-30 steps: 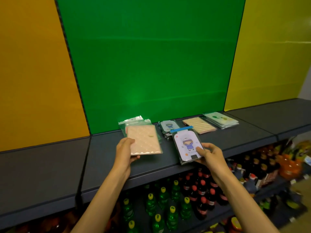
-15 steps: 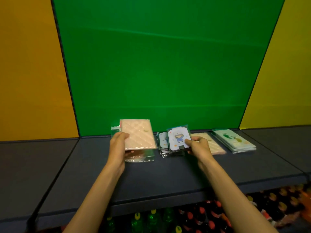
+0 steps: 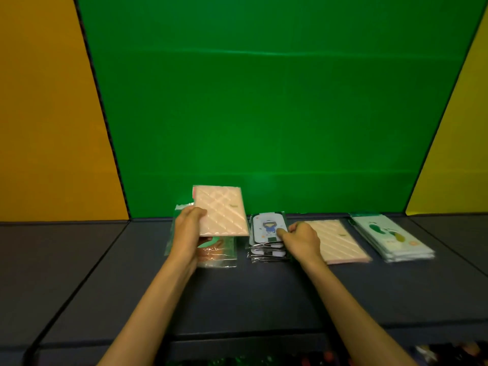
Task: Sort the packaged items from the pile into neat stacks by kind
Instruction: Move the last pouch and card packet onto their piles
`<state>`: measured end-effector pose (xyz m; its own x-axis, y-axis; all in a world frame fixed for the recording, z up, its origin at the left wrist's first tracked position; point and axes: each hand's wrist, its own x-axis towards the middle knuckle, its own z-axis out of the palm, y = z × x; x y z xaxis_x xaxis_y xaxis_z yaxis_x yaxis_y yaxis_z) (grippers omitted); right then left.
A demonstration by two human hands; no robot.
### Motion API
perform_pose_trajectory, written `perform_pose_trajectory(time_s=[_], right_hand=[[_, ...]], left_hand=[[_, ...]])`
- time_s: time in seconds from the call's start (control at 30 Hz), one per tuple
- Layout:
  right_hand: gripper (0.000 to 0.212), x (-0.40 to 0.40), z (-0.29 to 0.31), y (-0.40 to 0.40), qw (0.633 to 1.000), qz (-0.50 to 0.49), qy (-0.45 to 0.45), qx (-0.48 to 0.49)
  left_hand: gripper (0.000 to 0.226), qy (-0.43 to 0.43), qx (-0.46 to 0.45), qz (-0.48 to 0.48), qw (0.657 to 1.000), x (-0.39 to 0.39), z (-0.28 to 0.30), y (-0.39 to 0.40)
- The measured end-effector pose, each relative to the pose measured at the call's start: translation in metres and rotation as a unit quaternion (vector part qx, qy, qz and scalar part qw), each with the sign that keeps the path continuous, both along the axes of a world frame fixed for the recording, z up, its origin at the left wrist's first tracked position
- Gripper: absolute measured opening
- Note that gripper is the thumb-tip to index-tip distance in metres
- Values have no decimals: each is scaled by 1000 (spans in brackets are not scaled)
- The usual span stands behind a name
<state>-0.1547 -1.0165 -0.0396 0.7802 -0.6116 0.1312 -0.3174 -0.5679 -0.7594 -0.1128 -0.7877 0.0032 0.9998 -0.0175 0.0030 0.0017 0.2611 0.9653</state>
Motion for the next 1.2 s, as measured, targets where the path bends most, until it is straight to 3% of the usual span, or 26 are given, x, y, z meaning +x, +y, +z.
perform_pose_trajectory(time_s=[0.1, 0.23, 0.43, 0.73, 0.97, 1.1, 1.2], right_hand=[[34, -2, 3, -13, 997, 38, 35, -54], [26, -10, 15, -43, 993, 78, 4, -92], [31, -38, 26, -119, 960, 130, -6, -247], [30, -76, 21, -198, 953, 130, 3, -273], [30, -91, 14, -228, 955, 140, 6, -263], [29, -97, 11, -240, 955, 151, 2, -257], [31, -98, 11, -243, 954, 164, -8, -252]], left_hand=[[21, -4, 21, 13, 1000, -3, 2, -20], [17, -9, 17, -3, 1000, -12, 9, -54], [12, 11, 30, -48, 998, -26, 10, -115], [17, 66, 80, -131, 986, -45, -19, -212], [11, 79, 102, -122, 984, -49, -45, -252], [8, 1, 269, -64, 961, -50, -53, -256], [31, -82, 472, -11, 878, -52, -52, -257]])
